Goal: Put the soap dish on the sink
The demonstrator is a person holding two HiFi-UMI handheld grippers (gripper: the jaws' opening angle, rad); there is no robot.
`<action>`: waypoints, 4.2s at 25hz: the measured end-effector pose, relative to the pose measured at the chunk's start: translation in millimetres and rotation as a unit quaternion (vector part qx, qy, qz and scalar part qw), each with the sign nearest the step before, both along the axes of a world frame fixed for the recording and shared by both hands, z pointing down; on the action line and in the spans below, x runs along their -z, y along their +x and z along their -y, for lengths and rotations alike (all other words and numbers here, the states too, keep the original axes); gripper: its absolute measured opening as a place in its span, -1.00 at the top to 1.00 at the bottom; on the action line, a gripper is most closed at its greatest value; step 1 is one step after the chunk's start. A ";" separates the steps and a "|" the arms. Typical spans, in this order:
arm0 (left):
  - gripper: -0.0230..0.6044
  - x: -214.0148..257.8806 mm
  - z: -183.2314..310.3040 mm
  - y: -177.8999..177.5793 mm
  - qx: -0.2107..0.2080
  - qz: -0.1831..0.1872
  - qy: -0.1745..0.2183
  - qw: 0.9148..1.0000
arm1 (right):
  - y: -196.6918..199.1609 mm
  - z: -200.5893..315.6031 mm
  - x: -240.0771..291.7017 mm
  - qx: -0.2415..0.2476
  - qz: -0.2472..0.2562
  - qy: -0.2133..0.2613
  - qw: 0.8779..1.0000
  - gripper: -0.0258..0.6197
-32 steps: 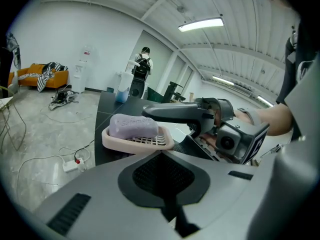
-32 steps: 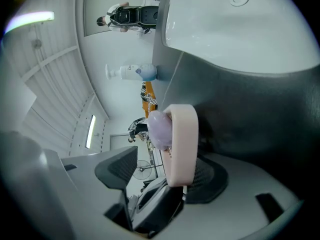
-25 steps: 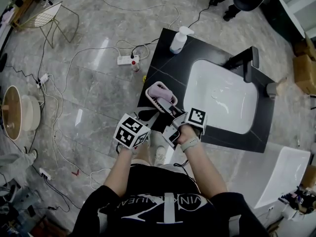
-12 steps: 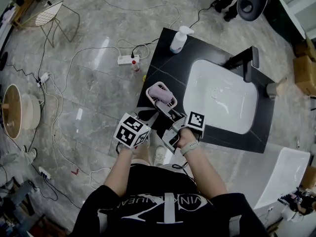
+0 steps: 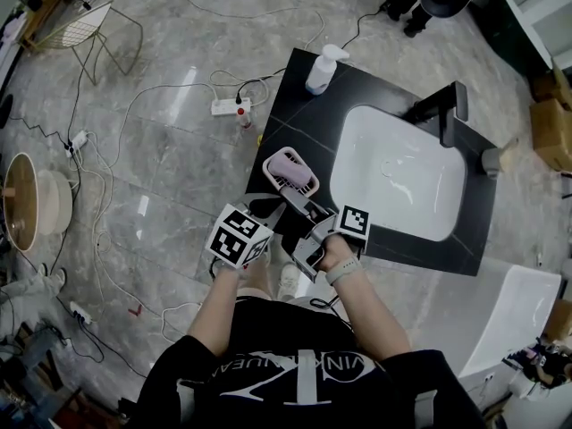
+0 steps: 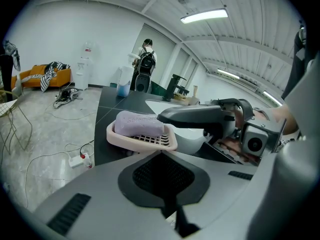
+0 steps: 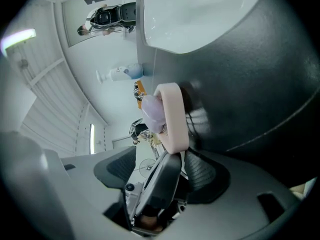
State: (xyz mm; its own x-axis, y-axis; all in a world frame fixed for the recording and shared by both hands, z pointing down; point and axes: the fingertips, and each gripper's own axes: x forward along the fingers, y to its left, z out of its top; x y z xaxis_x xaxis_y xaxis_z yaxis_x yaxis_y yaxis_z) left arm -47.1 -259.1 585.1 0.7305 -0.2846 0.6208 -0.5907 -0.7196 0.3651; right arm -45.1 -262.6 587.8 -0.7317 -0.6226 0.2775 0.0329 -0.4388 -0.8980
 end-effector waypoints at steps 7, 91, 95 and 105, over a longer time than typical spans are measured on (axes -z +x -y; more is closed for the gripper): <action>0.88 0.8 -0.7 -0.7 0.002 -0.002 0.001 1.000 | -2.4 -5.5 -1.1 -0.005 0.012 -0.005 1.000 0.03; 0.88 207.6 -32.1 -125.1 0.247 -0.091 0.322 0.909 | 123.3 -44.6 185.1 0.075 -0.531 0.507 0.675 0.84; 0.88 214.5 -34.2 -127.2 0.254 -0.089 0.334 0.903 | 126.5 -45.1 189.1 0.070 -0.531 0.509 0.673 0.84; 0.88 228.7 -41.0 -130.7 0.269 -0.086 0.363 0.888 | 130.5 -48.0 193.3 0.066 -0.531 0.516 0.668 0.83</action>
State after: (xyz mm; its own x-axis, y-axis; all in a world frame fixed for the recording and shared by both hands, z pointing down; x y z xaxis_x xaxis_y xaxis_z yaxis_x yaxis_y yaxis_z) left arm -177.8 -218.1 356.5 0.4338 -0.9007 0.0237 -0.9007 -0.4328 0.0385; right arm 85.3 -214.6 394.5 -0.5308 -0.8328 0.1572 -0.8420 0.4971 -0.2097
